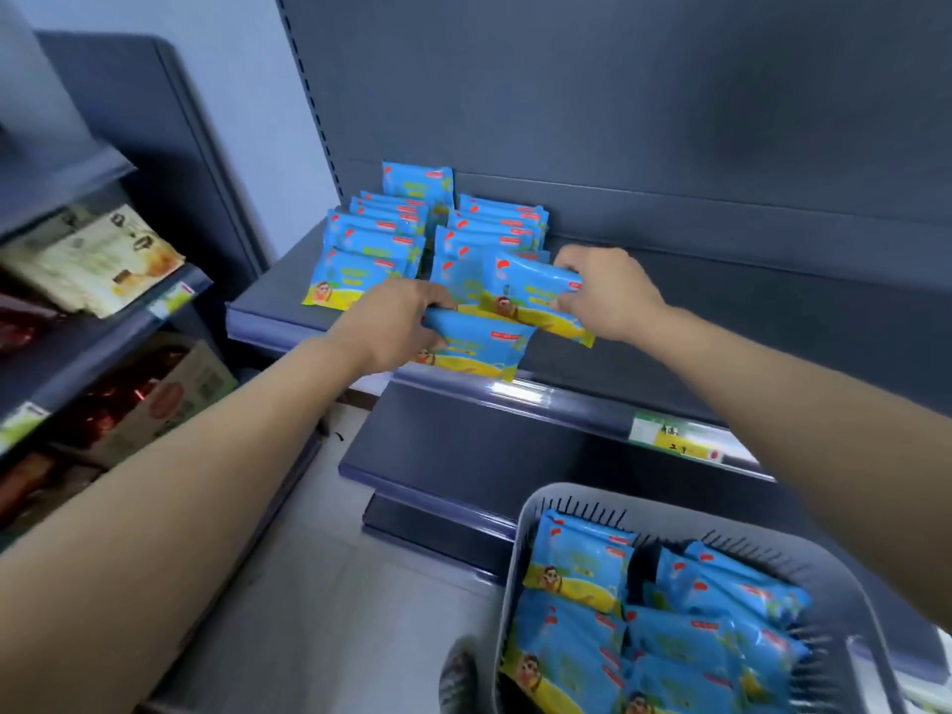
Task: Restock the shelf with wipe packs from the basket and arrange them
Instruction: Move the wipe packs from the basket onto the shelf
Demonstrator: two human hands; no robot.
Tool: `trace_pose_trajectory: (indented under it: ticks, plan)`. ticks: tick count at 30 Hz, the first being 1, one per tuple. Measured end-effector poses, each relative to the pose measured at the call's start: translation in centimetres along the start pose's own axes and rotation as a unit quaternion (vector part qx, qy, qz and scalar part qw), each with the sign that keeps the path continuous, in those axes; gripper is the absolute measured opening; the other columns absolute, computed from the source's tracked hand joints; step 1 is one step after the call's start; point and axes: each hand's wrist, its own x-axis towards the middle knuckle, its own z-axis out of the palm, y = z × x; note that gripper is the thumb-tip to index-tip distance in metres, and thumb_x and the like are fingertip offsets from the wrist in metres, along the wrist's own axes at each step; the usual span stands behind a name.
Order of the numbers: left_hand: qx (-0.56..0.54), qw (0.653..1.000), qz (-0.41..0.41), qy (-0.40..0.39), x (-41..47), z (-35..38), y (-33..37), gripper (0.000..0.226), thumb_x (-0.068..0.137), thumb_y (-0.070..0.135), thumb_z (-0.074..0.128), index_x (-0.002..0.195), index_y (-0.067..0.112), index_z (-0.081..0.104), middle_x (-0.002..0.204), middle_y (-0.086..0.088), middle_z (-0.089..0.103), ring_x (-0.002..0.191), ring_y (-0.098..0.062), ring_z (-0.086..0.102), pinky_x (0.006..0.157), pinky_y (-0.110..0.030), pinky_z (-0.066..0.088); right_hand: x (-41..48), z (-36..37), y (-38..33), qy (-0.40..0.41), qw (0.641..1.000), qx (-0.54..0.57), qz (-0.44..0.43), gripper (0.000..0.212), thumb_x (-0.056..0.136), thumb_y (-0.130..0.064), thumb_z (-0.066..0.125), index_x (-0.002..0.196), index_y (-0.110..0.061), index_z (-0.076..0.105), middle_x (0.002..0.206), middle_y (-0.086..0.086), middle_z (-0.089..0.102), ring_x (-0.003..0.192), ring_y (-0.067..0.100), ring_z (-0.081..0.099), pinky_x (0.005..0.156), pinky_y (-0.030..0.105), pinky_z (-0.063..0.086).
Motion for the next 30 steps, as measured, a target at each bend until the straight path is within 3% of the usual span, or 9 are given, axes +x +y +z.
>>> trace_pose_trajectory:
  ticks: [5, 9, 12, 15, 18, 21, 24, 26, 30]
  plan:
    - [-0.025, 1.0, -0.005, -0.011, 2.7, -1.3, -3.1, 0.022, 0.072, 0.006, 0.073, 0.091, 0.014, 0.064, 0.075, 0.001, 0.058, 0.07, -0.02, 0.054, 0.064, -0.029, 0.042, 3.7, 2.8, -1.0, -0.095, 0.995, 0.015, -0.018, 0.033, 0.08, -0.023, 0.071, 0.11, -0.016, 0.061, 0.112, 0.009, 0.061, 0.096, 0.026, 0.054, 0.072, 0.029, 0.039]
    - [-0.06, 0.997, -0.013, -0.036, 4.4, -1.2, -4.8, 0.022, 0.073, 0.006, 0.073, 0.084, 0.021, 0.063, 0.068, 0.01, 0.056, 0.06, -0.006, 0.05, 0.057, -0.022, 0.04, 6.3, 4.6, -1.2, -0.121, 0.993, 0.007, -0.002, 0.043, 0.08, -0.027, 0.072, 0.119, -0.013, 0.057, 0.117, 0.008, 0.058, 0.107, 0.028, 0.053, 0.084, 0.034, 0.045]
    - [-0.083, 0.996, -0.003, -0.039, 5.6, -0.9, -5.8, 0.023, 0.073, 0.005, 0.073, 0.093, 0.013, 0.065, 0.083, 0.001, 0.057, 0.071, -0.013, 0.049, 0.066, -0.026, 0.041, 8.0, 5.2, -1.3, -0.112, 0.994, 0.013, 0.016, 0.037, 0.079, -0.025, 0.073, 0.11, -0.011, 0.057, 0.109, 0.009, 0.057, 0.096, 0.026, 0.052, 0.075, 0.031, 0.042]
    - [-0.101, 0.994, -0.003, -0.039, 6.7, -0.9, -6.9, 0.02, 0.074, 0.005, 0.073, 0.09, 0.013, 0.062, 0.086, 0.0, 0.054, 0.075, -0.014, 0.048, 0.063, -0.024, 0.038, 9.4, 5.1, -1.4, -0.103, 0.994, 0.014, 0.019, 0.03, 0.077, -0.024, 0.075, 0.095, -0.016, 0.053, 0.094, 0.005, 0.053, 0.084, 0.024, 0.048, 0.067, 0.033, 0.042]
    - [-0.114, 0.992, -0.012, -0.055, 7.8, -0.8, -7.6, 0.02, 0.076, 0.005, 0.072, 0.089, 0.016, 0.062, 0.082, 0.003, 0.056, 0.07, -0.011, 0.049, 0.059, -0.014, 0.038, 10.0, 4.9, -1.4, -0.096, 0.995, 0.023, 0.031, 0.045, 0.071, -0.024, 0.079, 0.076, -0.019, 0.035, 0.073, -0.003, 0.038, 0.067, 0.018, 0.035, 0.05, 0.03, 0.028]
    - [-0.127, 0.988, -0.027, -0.087, 8.9, -0.4, -7.6, 0.024, 0.078, 0.007, 0.072, 0.098, 0.018, 0.064, 0.081, 0.01, 0.058, 0.07, -0.004, 0.053, 0.06, -0.011, 0.039, 10.0, 4.8, -1.2, -0.087, 0.995, 0.03, 0.041, 0.046, 0.069, -0.025, 0.08, 0.075, -0.018, 0.035, 0.075, -0.002, 0.038, 0.066, 0.018, 0.032, 0.05, 0.03, 0.025]
    - [-0.114, 0.988, -0.033, -0.095, 9.9, 0.3, -7.2, 0.036, 0.079, 0.01, 0.072, 0.113, 0.017, 0.062, 0.1, 0.002, 0.06, 0.09, -0.016, 0.057, 0.076, -0.023, 0.042, 9.7, 4.8, -0.8, -0.081, 0.996, 0.031, 0.034, 0.036, 0.071, -0.021, 0.078, 0.082, -0.013, 0.044, 0.086, 0.004, 0.045, 0.076, 0.02, 0.04, 0.055, 0.03, 0.03]
    - [-0.084, 0.992, -0.035, -0.085, 10.4, 1.0, -6.9, 0.046, 0.077, 0.015, 0.074, 0.12, 0.015, 0.058, 0.114, -0.004, 0.057, 0.101, -0.022, 0.055, 0.083, -0.028, 0.043, 9.4, 4.7, -0.4, -0.073, 0.996, 0.034, 0.031, 0.028, 0.076, -0.019, 0.074, 0.093, -0.01, 0.053, 0.099, 0.007, 0.054, 0.089, 0.023, 0.049, 0.068, 0.031, 0.039]
    - [0.04, 0.999, -0.02, -0.024, 10.7, 2.2, -6.2, 0.055, 0.075, 0.027, 0.074, 0.124, 0.018, 0.051, 0.12, -0.009, 0.05, 0.114, -0.028, 0.043, 0.096, -0.041, 0.034, 8.0, 4.1, 0.1, -0.035, 0.999, 0.024, 0.027, 0.033, 0.086, -0.02, 0.064, 0.115, -0.008, 0.054, 0.117, 0.011, 0.053, 0.107, 0.026, 0.052, 0.088, 0.033, 0.042]
